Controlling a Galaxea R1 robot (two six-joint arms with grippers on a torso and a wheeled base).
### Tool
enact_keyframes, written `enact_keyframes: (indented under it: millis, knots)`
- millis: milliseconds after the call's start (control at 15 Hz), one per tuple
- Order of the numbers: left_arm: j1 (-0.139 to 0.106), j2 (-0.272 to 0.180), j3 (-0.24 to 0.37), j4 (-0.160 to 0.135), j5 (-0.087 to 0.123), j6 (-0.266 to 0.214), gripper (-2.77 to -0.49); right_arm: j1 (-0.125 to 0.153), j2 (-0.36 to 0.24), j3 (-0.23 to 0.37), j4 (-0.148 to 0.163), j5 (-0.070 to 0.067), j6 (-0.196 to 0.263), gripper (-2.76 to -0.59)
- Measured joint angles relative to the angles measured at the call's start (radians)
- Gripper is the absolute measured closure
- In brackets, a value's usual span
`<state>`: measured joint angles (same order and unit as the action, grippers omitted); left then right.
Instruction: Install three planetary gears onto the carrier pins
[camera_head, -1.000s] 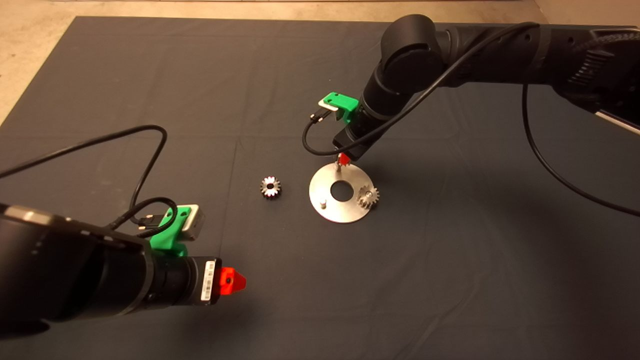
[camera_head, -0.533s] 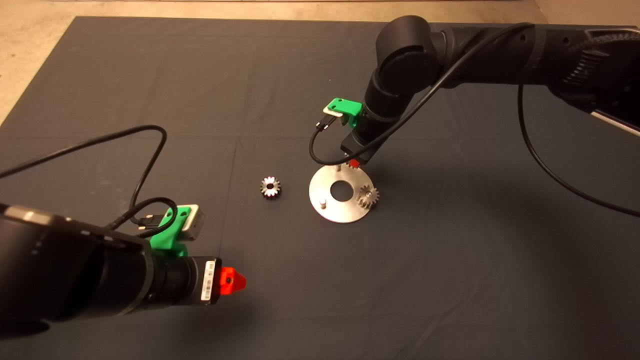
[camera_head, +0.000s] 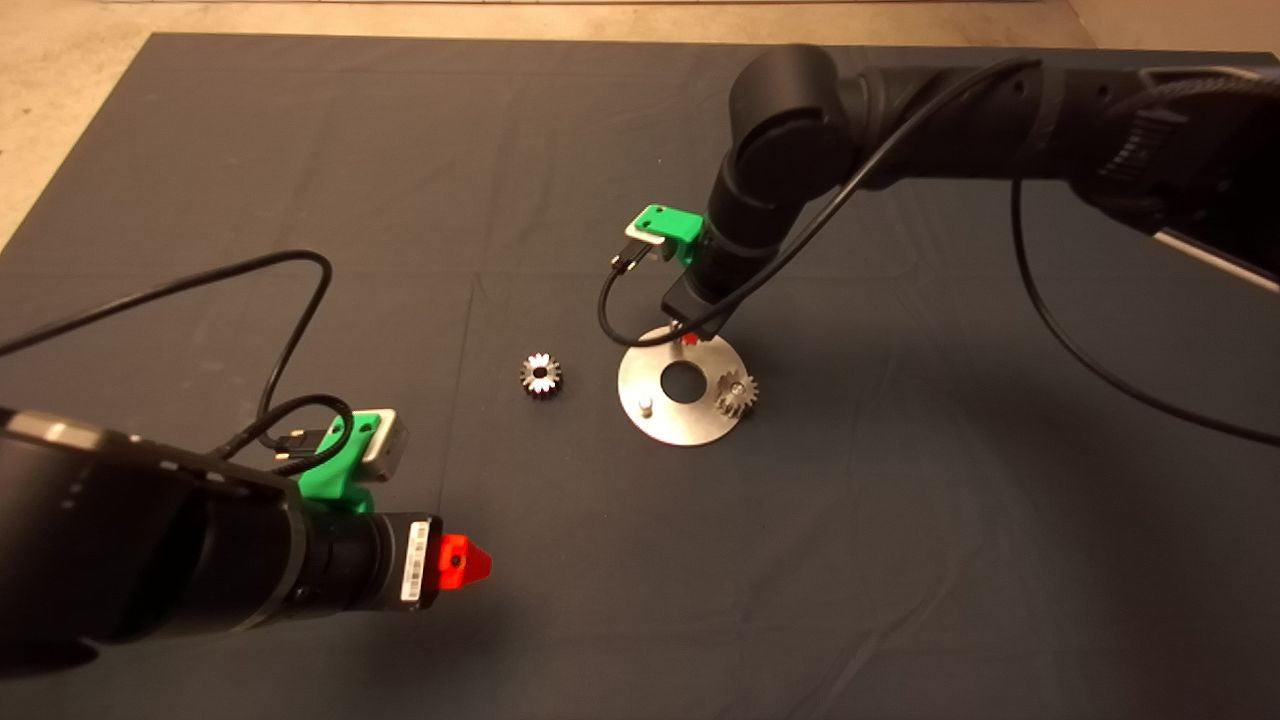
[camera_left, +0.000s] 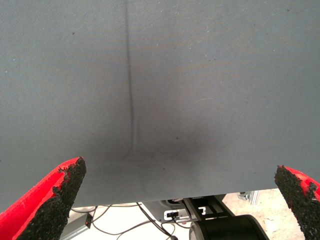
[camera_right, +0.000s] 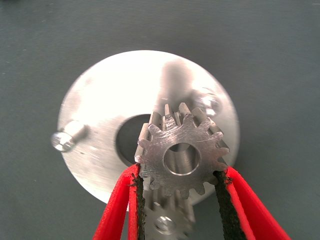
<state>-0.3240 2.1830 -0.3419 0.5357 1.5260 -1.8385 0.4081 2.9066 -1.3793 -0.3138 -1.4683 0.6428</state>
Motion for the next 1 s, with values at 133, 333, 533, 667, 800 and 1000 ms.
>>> enact_keyframes:
  millis: [133, 333, 533, 667, 800, 1000]
  knots:
    - [0.0, 0.0, 0.0, 0.0, 0.0, 0.0, -2.75, 0.003, 0.009, -0.001, -0.011, 0.003, 0.0, -0.78]
    - [0.0, 0.0, 0.0, 0.0, 0.0, 0.0, -2.75, 0.001, 0.008, -0.012, -0.027, 0.001, 0.0, -0.78]
    - [0.0, 0.0, 0.0, 0.0, 0.0, 0.0, -2.75, 0.001, 0.008, -0.035, -0.029, 0.002, -0.001, -0.78]
    - [0.0, 0.0, 0.0, 0.0, 0.0, 0.0, -2.75, 0.001, 0.008, -0.038, -0.034, 0.001, -0.001, -0.78]
    - [0.0, 0.0, 0.0, 0.0, 0.0, 0.0, -2.75, 0.001, 0.008, -0.039, -0.038, 0.002, 0.0, -0.77]
    - [0.0, 0.0, 0.0, 0.0, 0.0, 0.0, -2.75, 0.001, 0.007, -0.039, -0.042, 0.002, -0.001, -0.77]
